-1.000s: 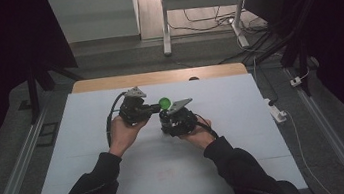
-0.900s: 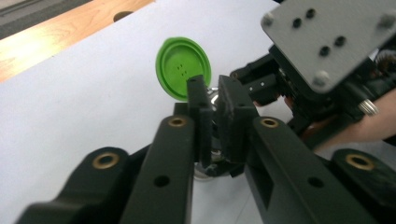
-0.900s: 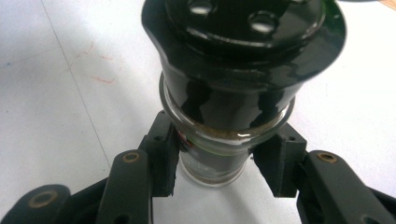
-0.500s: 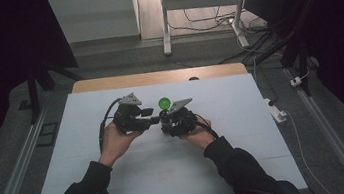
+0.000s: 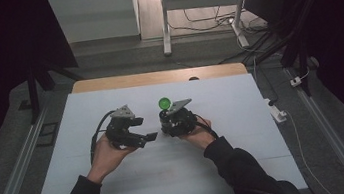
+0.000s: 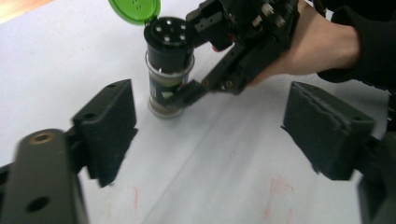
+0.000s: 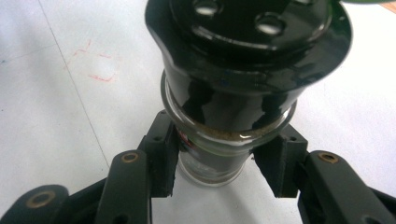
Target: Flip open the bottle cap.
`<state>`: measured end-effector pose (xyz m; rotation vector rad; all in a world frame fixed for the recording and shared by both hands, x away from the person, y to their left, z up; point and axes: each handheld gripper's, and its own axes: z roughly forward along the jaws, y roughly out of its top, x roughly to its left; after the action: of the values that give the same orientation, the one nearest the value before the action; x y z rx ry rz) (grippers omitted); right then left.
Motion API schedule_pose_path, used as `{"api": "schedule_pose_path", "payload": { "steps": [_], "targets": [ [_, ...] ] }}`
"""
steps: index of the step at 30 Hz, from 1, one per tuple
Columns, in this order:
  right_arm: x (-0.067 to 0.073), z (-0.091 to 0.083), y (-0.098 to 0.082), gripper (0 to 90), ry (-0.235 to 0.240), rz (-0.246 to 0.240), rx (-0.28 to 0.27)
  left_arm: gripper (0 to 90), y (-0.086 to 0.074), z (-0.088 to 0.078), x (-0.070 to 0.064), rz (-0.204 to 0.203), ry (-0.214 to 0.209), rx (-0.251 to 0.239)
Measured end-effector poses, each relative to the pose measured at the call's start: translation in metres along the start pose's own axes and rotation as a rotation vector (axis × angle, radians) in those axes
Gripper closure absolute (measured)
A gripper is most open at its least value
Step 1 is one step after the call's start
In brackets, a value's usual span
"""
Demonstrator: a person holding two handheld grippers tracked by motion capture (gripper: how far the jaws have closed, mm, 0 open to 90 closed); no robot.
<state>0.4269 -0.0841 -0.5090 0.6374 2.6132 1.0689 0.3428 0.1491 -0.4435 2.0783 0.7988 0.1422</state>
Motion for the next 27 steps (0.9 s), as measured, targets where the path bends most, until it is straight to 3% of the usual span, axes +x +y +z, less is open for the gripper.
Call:
{"api": "schedule_pose_path", "payload": {
  "steps": [7,17,27],
  "targets": [
    [0.001,-0.002,0.0,43.1,-0.011,0.023,0.003,10.8,-0.017,-0.013,-0.002,-0.039,-0.009,-0.004],
    [0.004,-0.014,0.001,29.1,0.029,0.086,-0.003,4.3,-0.037,-0.029,-0.011,-0.039,-0.01,-0.007],
    [0.01,-0.036,0.0,22.8,0.051,0.129,-0.008,0.0,-0.062,-0.048,-0.016,-0.06,0.015,-0.027]
  ]
}}
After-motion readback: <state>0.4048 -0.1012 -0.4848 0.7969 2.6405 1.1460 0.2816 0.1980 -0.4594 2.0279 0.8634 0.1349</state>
